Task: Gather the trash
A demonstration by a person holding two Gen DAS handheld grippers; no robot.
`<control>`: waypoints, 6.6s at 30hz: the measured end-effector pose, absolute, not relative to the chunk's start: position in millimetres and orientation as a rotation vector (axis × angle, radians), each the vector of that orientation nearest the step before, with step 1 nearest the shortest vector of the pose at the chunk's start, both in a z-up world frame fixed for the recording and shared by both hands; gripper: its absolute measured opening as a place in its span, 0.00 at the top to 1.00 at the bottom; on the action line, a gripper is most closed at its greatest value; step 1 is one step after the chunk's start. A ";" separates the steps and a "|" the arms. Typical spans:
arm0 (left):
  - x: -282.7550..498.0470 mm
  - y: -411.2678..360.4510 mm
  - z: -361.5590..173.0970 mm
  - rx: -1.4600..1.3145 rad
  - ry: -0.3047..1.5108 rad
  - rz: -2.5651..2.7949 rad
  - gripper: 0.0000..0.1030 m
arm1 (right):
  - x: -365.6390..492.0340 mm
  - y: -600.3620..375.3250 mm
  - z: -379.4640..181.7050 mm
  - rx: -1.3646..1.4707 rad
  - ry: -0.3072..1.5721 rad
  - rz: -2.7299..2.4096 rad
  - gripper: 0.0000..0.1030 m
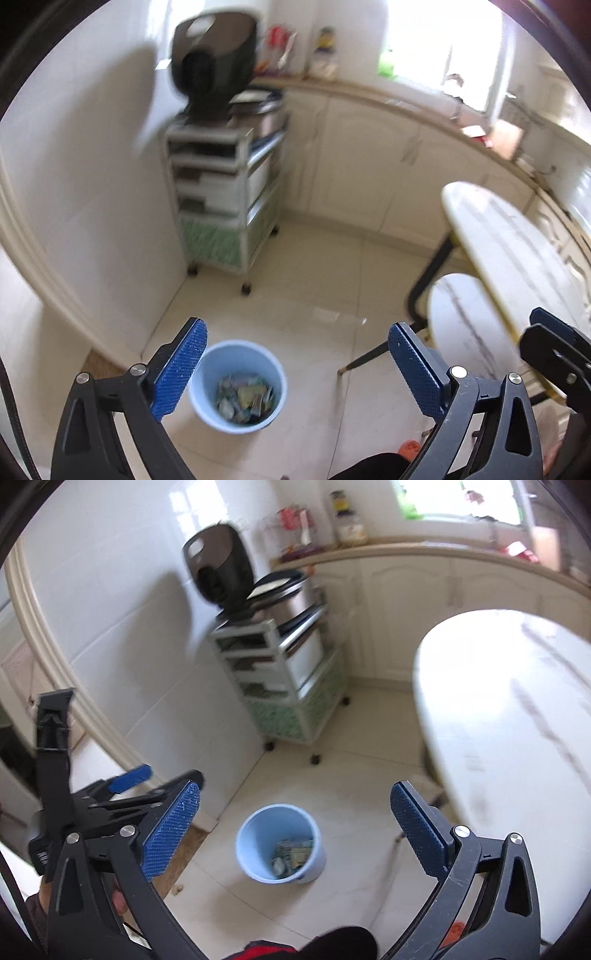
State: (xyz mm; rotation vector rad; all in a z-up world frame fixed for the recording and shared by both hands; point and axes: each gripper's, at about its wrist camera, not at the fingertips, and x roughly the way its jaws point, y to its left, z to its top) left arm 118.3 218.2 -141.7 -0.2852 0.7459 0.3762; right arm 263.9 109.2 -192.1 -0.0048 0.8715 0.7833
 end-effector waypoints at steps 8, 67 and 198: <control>92.1 101.4 -79.1 -0.149 0.644 0.201 0.01 | 238.6 -3.2 -124.5 0.029 0.720 0.509 0.00; -94.4 526.5 -395.4 -1.002 1.089 0.787 0.03 | 321.3 336.2 -560.1 -0.374 1.313 0.773 0.00; 64.7 414.9 -374.8 -0.327 0.871 0.271 0.21 | 306.8 258.1 -500.5 -0.135 1.270 0.674 0.00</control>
